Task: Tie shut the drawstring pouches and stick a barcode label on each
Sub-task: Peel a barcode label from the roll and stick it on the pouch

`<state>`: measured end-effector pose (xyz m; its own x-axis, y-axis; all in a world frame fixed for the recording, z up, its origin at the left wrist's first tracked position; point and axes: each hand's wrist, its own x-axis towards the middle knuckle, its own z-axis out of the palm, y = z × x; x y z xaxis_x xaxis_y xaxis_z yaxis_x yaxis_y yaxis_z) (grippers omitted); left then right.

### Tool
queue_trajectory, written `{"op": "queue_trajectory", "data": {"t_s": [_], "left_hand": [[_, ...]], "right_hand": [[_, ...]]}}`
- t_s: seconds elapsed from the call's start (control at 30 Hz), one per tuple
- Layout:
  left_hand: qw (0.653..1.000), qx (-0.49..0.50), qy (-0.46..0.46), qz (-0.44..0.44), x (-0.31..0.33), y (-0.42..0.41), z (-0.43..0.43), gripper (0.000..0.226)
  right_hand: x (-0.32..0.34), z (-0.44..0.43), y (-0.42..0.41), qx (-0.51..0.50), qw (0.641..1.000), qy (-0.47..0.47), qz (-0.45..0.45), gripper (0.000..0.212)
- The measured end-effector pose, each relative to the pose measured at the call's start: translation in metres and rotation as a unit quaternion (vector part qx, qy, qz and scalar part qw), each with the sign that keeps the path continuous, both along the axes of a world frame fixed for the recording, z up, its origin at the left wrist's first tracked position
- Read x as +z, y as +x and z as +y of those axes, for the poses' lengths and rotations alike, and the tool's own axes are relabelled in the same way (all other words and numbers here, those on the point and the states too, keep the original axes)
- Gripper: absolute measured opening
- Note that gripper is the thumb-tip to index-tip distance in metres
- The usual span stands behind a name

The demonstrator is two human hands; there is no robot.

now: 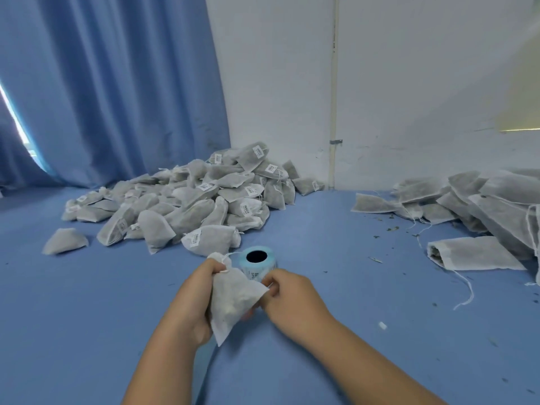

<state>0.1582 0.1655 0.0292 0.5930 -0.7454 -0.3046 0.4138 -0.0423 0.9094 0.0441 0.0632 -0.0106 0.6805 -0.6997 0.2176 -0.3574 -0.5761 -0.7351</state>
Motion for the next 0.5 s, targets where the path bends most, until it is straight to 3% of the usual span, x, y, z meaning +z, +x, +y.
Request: {"op": "queue_trajectory", "data": {"t_s": [0.17, 0.37, 0.5], "left_hand": [[0.998, -0.047, -0.014, 0.03, -0.001, 0.007, 0.003, 0.027], [0.998, -0.056, 0.025, -0.003, 0.0, 0.005, 0.0, 0.031], [0.998, -0.052, 0.031, -0.017, -0.001, 0.007, -0.002, 0.031]], "right_hand": [[-0.011, -0.002, 0.014, -0.023, 0.999, 0.03, -0.022, 0.01], [-0.013, -0.002, 0.013, -0.029, 0.997, 0.046, -0.057, 0.006], [-0.014, -0.002, 0.014, -0.029, 0.997, 0.038, -0.056, 0.016]]}}
